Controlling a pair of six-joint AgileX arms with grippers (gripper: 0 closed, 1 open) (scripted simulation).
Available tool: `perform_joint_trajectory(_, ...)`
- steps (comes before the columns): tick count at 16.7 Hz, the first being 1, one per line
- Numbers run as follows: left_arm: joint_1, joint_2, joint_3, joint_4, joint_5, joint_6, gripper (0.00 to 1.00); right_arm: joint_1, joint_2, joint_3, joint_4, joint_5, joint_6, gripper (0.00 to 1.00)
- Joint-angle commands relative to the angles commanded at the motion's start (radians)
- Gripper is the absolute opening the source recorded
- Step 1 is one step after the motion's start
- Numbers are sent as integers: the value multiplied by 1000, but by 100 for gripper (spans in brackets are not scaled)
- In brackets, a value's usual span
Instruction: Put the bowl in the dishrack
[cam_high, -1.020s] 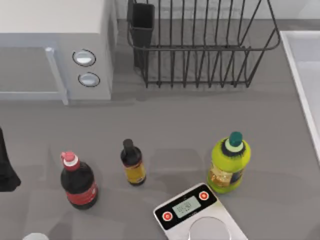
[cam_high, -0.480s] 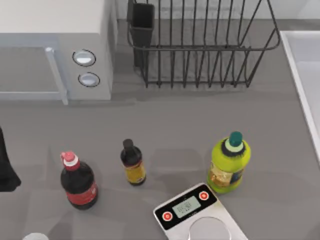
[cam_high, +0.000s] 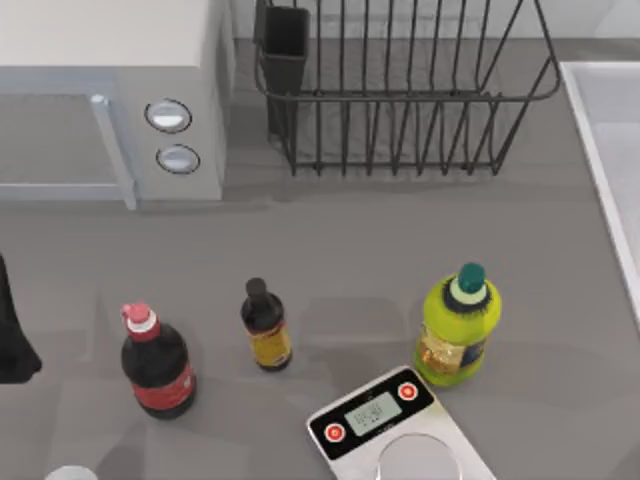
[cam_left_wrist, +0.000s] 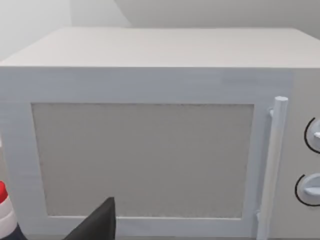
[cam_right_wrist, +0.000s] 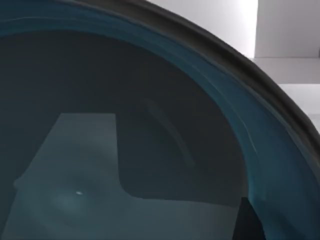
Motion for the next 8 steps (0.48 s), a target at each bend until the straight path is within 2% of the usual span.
perform_joint_trajectory(4,0,0,0,0,0,0,100,-3,-2,14,-14,0,-1,0)
perform_joint_trajectory(8,0,0,0,0,0,0,100,-8,-8,167,-170,-1,-10,0)
